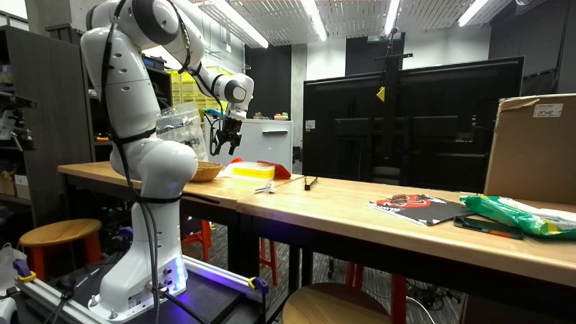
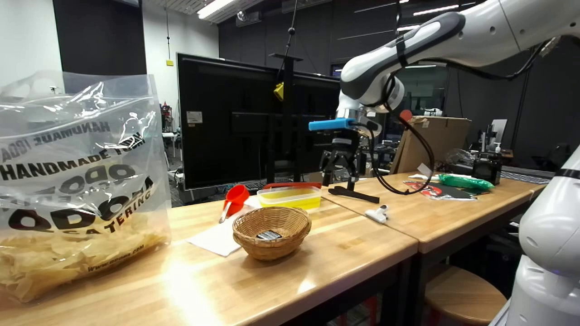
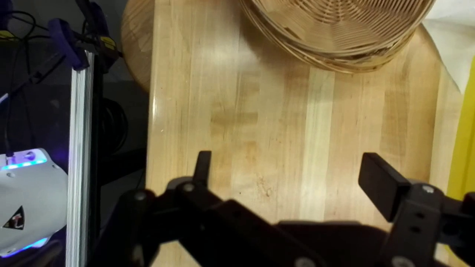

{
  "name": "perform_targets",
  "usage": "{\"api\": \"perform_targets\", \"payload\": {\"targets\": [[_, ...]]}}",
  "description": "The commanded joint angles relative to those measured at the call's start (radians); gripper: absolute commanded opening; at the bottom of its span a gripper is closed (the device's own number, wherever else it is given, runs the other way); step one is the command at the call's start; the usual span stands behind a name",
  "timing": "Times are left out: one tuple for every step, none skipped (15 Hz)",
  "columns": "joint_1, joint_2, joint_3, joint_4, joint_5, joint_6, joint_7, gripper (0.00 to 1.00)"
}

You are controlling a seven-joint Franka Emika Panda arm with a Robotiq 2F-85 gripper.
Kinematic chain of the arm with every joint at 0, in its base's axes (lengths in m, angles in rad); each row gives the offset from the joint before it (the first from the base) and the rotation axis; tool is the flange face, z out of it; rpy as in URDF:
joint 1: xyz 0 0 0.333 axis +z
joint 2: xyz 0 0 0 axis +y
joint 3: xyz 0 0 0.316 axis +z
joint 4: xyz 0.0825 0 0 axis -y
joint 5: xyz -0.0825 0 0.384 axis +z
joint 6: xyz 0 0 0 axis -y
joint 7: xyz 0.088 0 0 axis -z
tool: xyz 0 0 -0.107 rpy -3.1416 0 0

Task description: Move the object to the lunchbox

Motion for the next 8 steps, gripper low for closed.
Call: {"api": "perform_targets", "payload": {"targets": [[-0.017, -0.037, -0.001, -0.043, -0.027, 0.013, 0.081, 1.00], [-0.022, -0.037, -0.001, -0.045, -0.034, 0.011, 0.100, 1.00], [-0.025, -0.038, -0.003, -0.049, -0.039, 0.008, 0.114, 1.00], [-0.027, -0.040, -0.006, -0.051, -0.043, 0.001, 0.123, 1.00], [-0.028, -0.048, -0.008, -0.058, -0.045, -0.006, 0.135, 1.00], [-0.030, -0.055, -0.009, -0.065, -0.051, -0.006, 0.141, 1.00], [-0.032, -0.062, -0.009, -0.070, -0.072, -0.004, 0.138, 1.00], [-0.036, -0.068, -0.009, -0.074, -0.103, -0.009, 0.131, 1.00]]}}
